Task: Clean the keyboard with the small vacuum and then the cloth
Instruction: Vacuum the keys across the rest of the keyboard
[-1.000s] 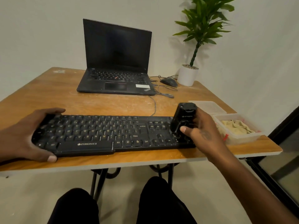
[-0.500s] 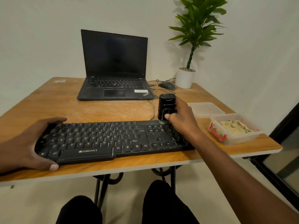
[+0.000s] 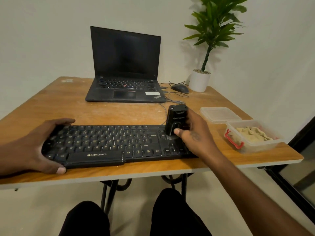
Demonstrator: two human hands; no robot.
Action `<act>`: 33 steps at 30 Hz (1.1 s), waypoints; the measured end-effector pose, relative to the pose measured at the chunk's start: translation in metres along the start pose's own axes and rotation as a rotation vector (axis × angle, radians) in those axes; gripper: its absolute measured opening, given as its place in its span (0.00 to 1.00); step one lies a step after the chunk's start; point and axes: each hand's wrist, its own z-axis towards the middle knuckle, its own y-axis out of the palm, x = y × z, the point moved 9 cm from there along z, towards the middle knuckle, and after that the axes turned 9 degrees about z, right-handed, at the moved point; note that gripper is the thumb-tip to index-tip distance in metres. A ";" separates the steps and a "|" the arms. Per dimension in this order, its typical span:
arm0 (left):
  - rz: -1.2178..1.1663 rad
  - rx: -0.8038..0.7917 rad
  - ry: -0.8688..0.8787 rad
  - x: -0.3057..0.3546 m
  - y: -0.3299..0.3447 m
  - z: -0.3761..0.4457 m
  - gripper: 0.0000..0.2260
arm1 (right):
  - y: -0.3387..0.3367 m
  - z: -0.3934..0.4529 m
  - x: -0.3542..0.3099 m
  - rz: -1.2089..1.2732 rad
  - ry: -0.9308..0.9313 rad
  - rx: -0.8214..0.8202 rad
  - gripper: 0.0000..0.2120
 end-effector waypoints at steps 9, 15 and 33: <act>-0.148 0.058 -0.055 0.026 -0.017 0.009 0.62 | 0.010 0.017 -0.001 -0.017 0.004 0.001 0.23; -0.154 0.046 -0.091 0.027 -0.017 0.010 0.60 | 0.005 -0.047 -0.007 0.063 0.001 -0.049 0.26; -0.166 0.004 -0.128 0.037 -0.016 0.004 0.60 | 0.029 -0.019 -0.016 0.087 0.018 -0.072 0.25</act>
